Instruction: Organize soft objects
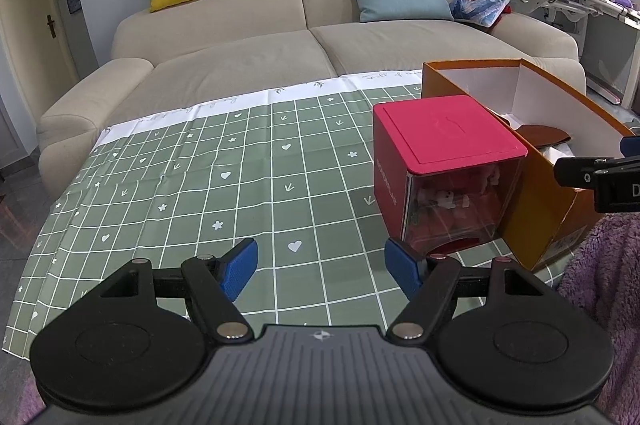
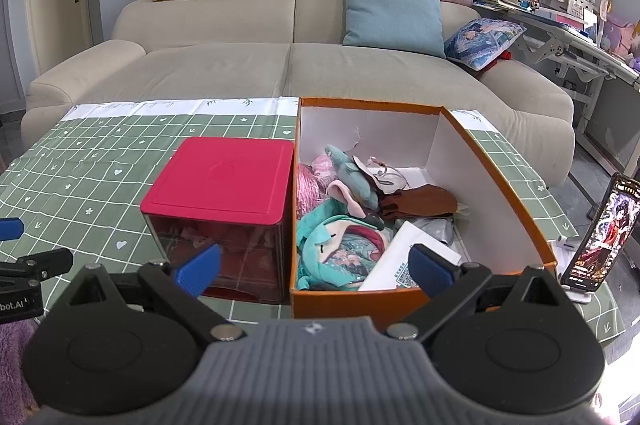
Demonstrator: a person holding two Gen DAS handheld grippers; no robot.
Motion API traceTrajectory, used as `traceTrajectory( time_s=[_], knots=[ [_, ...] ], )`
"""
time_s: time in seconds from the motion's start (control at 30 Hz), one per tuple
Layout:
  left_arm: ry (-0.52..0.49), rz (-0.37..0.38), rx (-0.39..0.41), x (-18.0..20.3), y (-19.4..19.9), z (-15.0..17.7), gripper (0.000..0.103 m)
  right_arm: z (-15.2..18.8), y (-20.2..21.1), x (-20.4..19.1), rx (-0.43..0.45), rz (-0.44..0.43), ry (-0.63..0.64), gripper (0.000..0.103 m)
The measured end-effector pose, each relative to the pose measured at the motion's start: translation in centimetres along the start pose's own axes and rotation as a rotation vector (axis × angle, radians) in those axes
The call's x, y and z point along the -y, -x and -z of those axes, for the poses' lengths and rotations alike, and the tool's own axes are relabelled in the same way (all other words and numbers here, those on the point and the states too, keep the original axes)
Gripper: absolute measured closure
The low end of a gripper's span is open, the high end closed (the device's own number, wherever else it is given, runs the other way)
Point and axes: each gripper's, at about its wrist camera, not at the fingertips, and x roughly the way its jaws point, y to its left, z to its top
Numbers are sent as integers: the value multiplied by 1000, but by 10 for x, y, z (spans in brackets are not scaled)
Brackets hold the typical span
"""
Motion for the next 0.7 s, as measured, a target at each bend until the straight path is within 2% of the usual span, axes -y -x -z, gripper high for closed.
traceTrajectory(
  time_s=[0.7],
  knots=[
    [-2,3,-1,-2,-2,1,18,0,0,1,-2,-1,0,5]
  ],
)
